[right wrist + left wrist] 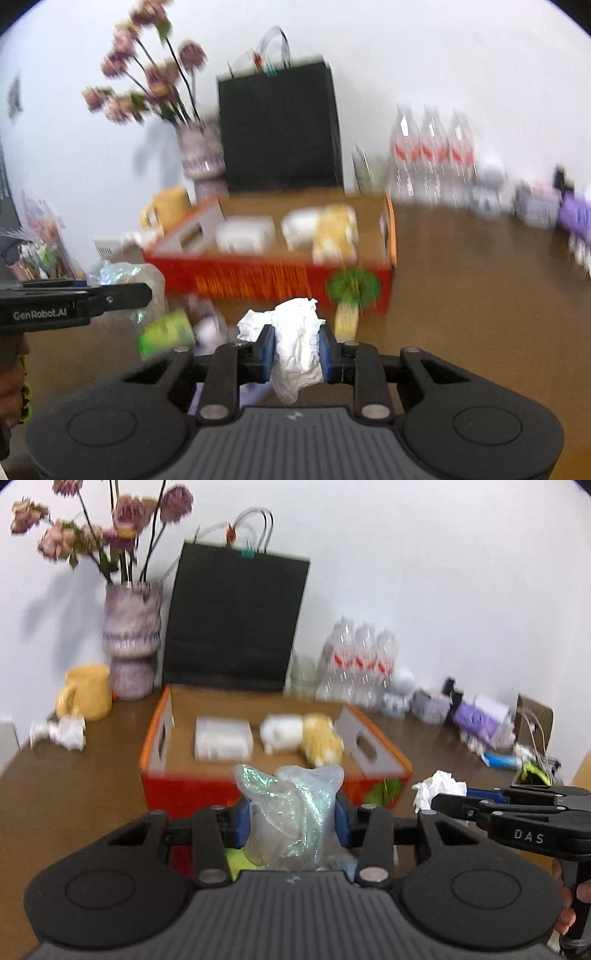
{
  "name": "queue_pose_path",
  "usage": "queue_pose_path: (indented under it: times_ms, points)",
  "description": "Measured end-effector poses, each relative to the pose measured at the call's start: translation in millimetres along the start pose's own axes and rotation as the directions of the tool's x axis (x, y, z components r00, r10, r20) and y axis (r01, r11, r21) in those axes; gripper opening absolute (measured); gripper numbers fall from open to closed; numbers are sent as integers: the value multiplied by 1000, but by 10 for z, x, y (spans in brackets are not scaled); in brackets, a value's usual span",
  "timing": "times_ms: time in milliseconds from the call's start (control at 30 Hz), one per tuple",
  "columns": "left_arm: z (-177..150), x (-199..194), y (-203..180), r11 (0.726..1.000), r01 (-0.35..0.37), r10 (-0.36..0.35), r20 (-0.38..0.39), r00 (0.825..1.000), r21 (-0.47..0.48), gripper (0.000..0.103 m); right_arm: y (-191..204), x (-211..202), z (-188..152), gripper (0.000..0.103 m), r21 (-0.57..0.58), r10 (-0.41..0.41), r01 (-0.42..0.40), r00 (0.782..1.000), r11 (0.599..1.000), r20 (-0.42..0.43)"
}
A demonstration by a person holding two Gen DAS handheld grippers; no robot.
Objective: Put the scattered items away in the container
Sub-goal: 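Carry the tissue and plastic bag into the cardboard box and open both tools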
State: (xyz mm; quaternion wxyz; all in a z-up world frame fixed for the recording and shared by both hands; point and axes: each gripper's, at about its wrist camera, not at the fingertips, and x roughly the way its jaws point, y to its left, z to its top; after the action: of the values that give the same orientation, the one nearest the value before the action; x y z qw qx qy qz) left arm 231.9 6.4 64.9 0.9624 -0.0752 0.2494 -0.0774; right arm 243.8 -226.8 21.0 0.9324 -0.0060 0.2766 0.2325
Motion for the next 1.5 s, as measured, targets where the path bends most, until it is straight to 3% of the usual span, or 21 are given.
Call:
queue_pose_path:
  times_ms: [167, 300, 400, 533, 633, 833, 1000, 1100, 1133, 1200, 1367, 1500]
  points:
    - [568, 374, 112, 999, -50, 50, -5, 999, -2, 44, 37, 275, 641, 23, -47, 15, -12, 998, 999, 55]
    - [804, 911, 192, 994, -109, 108, -98, 989, -9, 44, 59, 784, 1024, 23, -58, 8, -9, 1000, 998, -9]
    - [825, 1296, 211, 986, -166, 167, -174, 970, 19, 44, 73, 1223, 1167, 23, -55, -5, 0, 995, 998, -96]
    - [750, 1699, 260, 975, -218, 220, -259, 940, 40, 44, 46, 1765, 1126, 23, -41, -25, 16, 971, 999, -237]
    - [649, 1907, 294, 970, -236, 242, -314, 918, 57, 44, 36, 1997, 1011, 23, -38, -32, 22, 954, 999, -298]
    - [389, 2094, 251, 966, -239, 260, -376, 889, 101, 46, 11, 2144, 793, 24, -27, -42, 36, 939, 999, -340]
    - [351, 2153, 265, 956, -274, 294, -383, 876, 107, 56, -23, 2254, 691, 26, -28, -63, 57, 923, 998, -379]
    - [351, 2167, 269, 953, -281, 303, -383, 873, 114, 64, -45, 2262, 674, 31, -12, -63, 64, 922, 998, -382]
    - [350, 2161, 267, 953, -280, 302, -384, 872, 114, 73, -55, 2267, 675, 33, -10, -66, 67, 921, 998, -383]
    - [355, 2120, 264, 954, -278, 301, -378, 876, 114, 81, -67, 2254, 683, 41, -10, -75, 77, 919, 997, -388]
    - [447, 1924, 285, 950, -299, 313, -327, 892, 96, 99, -137, 2080, 742, 71, 12, -94, 105, 927, 994, -362]
    - [552, 1727, 272, 950, -299, 313, -273, 910, 94, 103, -141, 1883, 811, 81, 29, -73, 87, 944, 996, -323]
